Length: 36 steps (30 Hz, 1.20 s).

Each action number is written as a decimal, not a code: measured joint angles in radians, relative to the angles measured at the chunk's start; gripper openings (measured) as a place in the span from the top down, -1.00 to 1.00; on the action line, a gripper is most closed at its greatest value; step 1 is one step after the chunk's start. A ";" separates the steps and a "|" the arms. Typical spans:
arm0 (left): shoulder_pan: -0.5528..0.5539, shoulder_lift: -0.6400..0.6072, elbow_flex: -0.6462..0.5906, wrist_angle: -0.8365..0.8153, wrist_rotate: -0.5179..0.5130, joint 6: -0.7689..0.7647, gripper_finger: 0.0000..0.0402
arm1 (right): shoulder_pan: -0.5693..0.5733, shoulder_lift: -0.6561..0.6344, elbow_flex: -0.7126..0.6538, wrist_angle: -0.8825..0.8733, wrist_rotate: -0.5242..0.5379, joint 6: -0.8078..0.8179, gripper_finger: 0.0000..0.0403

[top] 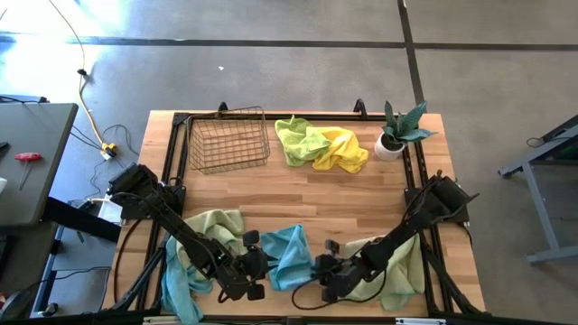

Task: Fold microfiber towels
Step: Fold the right blue towel

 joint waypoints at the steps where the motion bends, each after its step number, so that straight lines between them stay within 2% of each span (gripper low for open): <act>1: 0.001 0.000 0.000 0.000 -0.001 0.004 0.69 | 0.004 0.000 0.000 -0.008 0.010 -0.009 0.54; 4: 0.007 0.000 0.000 0.000 -0.004 0.018 0.69 | 0.003 0.000 0.000 -0.039 0.045 -0.026 0.54; 10: 0.025 0.000 0.000 -0.002 -0.003 0.027 0.69 | -0.023 0.005 0.000 -0.104 0.038 -0.103 0.54; 15: 0.043 0.000 0.000 -0.003 0.001 0.053 0.69 | -0.059 0.004 0.002 -0.140 0.043 -0.280 0.54; 21: 0.074 0.000 0.000 -0.004 0.001 0.054 0.69 | -0.136 0.000 0.006 -0.270 0.132 -0.477 0.54; 26: 0.115 0.000 0.000 -0.004 0.001 0.069 0.69 | -0.200 -0.014 0.004 -0.433 0.198 -0.577 0.54; 32: 0.199 0.000 0.000 -0.001 0.001 0.146 0.69 | -0.231 -0.143 -0.004 -0.567 0.115 -0.606 0.54; 36: 0.274 0.000 0.000 0.061 0.056 0.240 0.69 | -0.220 -0.269 -0.044 -0.572 0.074 -0.523 0.54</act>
